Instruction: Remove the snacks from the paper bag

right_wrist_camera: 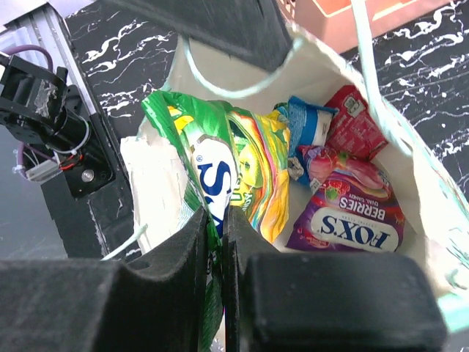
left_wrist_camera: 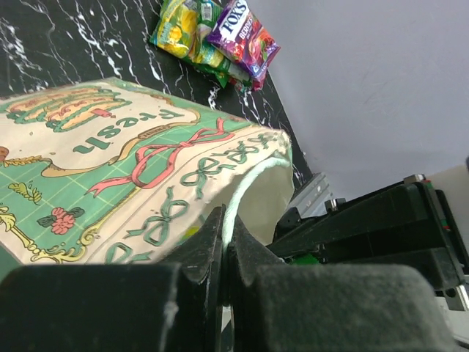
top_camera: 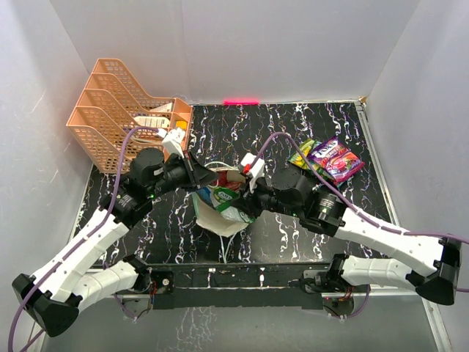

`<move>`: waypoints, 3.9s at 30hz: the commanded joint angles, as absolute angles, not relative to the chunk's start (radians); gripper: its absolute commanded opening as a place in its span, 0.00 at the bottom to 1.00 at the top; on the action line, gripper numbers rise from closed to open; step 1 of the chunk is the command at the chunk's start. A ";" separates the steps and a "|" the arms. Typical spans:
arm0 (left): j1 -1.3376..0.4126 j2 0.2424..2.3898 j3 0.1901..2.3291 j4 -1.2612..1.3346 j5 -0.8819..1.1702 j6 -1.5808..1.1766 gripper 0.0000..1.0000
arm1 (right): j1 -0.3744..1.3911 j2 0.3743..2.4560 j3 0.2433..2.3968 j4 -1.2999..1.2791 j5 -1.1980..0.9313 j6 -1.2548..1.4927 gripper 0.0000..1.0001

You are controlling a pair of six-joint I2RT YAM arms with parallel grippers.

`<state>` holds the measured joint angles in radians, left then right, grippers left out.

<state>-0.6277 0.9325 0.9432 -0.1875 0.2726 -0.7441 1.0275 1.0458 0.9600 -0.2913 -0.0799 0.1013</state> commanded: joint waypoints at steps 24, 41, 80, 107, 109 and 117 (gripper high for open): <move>-0.629 0.856 1.145 -0.330 0.118 -0.423 0.00 | 0.881 1.236 0.986 0.097 -0.150 0.046 0.07; -0.629 0.812 1.004 -0.267 0.107 -0.480 0.00 | 0.880 0.875 1.113 -0.386 -0.204 0.302 0.07; -0.629 0.839 0.876 -0.118 0.661 -0.391 0.00 | 0.610 1.578 1.097 -1.133 0.966 0.975 0.07; -0.630 0.725 0.766 -0.113 0.564 -0.509 0.00 | 0.582 1.131 0.997 -0.521 0.176 0.245 0.88; -0.630 0.700 0.767 -0.136 0.509 -0.519 0.00 | 0.584 1.052 0.947 -0.441 -0.073 0.165 0.87; -0.631 0.640 0.798 -0.226 0.241 -0.532 0.00 | 0.780 0.892 0.749 -0.156 -0.472 0.162 0.69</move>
